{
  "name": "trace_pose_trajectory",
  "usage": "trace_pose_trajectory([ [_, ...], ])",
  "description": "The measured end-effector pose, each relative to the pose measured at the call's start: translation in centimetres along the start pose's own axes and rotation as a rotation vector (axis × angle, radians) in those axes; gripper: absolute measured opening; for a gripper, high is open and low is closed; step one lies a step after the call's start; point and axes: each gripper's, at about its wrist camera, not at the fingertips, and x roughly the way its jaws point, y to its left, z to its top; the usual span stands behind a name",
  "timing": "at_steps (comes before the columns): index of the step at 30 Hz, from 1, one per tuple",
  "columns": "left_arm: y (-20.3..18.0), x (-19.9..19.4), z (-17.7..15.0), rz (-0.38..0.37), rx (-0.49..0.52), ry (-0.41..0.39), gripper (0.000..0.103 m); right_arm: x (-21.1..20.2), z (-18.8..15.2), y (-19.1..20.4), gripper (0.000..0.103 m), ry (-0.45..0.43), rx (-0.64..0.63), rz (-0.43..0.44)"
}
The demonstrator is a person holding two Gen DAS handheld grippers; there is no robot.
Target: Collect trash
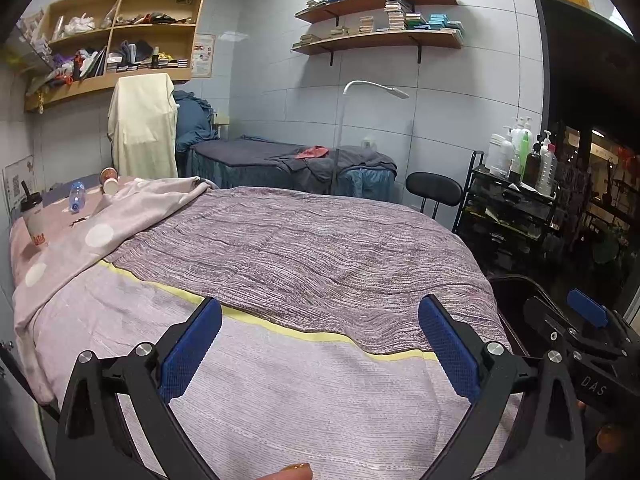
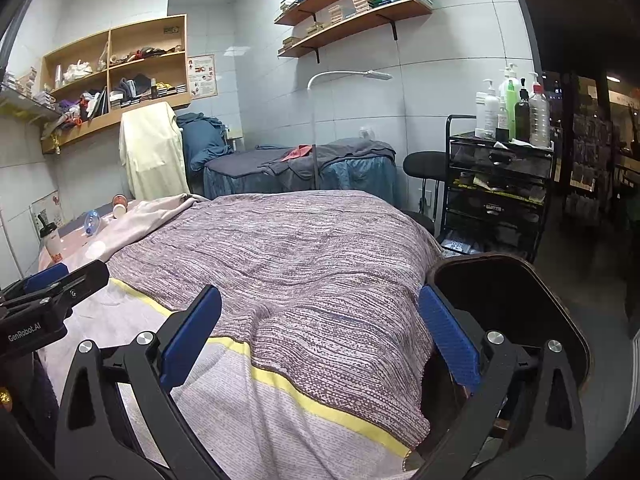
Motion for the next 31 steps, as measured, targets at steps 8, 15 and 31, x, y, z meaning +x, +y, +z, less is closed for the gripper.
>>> trace_pose_trajectory([
  [8,-0.28,-0.06,-0.02,0.002,0.009,0.0,0.097,0.17,0.0,-0.18,0.097,0.005,0.002,0.0],
  [15,-0.51,-0.07,-0.04,-0.004,0.016,0.004,0.097,0.24,-0.05,-0.2,0.097,0.009,0.004,0.0],
  [31,-0.68,-0.02,-0.1,0.012,0.019,0.011,0.097,0.73,-0.47,-0.5,0.097,0.025,0.005,-0.002],
])
